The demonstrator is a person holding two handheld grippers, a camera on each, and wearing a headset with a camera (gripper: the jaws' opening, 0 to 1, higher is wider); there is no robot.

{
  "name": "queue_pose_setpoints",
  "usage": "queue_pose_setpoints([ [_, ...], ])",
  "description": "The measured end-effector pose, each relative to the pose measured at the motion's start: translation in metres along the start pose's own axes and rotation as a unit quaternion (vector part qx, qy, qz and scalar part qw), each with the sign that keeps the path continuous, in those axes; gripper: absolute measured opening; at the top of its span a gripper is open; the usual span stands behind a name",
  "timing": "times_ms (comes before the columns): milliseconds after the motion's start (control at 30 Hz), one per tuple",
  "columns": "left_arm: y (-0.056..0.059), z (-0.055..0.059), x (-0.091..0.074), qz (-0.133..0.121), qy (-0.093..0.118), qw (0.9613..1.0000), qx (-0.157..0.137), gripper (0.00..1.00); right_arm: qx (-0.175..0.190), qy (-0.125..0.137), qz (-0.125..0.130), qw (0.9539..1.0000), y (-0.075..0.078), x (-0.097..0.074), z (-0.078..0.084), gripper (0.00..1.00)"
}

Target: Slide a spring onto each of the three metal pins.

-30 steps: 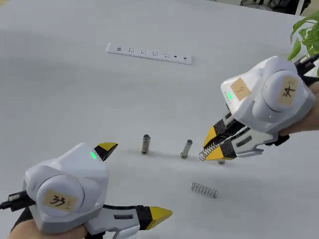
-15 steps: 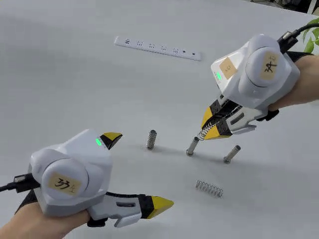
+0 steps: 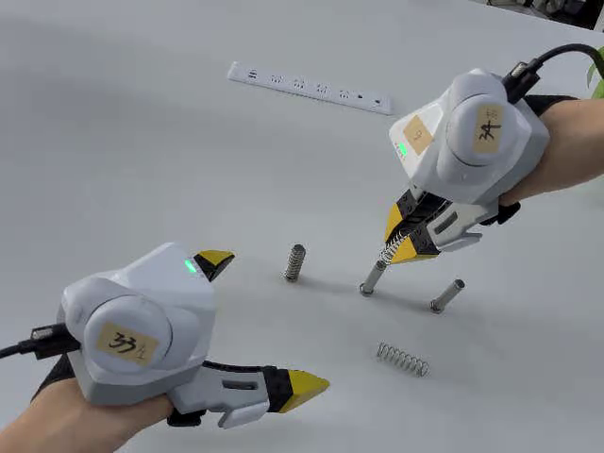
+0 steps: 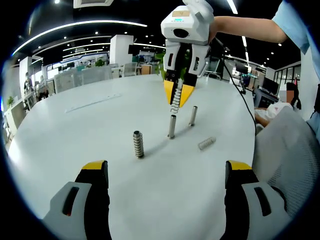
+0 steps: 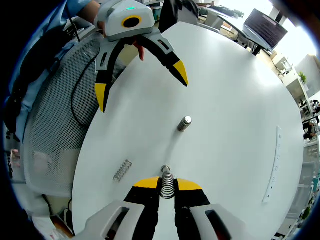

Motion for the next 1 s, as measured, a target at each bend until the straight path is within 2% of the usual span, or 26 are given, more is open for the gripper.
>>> queue_pose_setpoints([
  [600, 0.001, 0.007, 0.000, 0.005, -0.005, 0.9999, -0.008, 0.93, -0.004, -0.015, -0.013, 0.9998, 0.004, 0.013, 0.001, 0.07],
  [1000, 0.000, 0.011, -0.002, 0.001, -0.010, 0.9998, -0.015, 0.91, -0.010, -0.042, -0.026, 0.9988, 0.003, 0.036, -0.002, 0.07],
])
Point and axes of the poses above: the centre of the closed fingertips' face, and the gripper's own axes: x roughly forward along the fingers, y roughly to its right, z roughly out of its underside, the point moved 8 cm from there along -x, roughly backward along the fingers, and after that the axes turned 14 degrees about x, right-handed, at the moved point
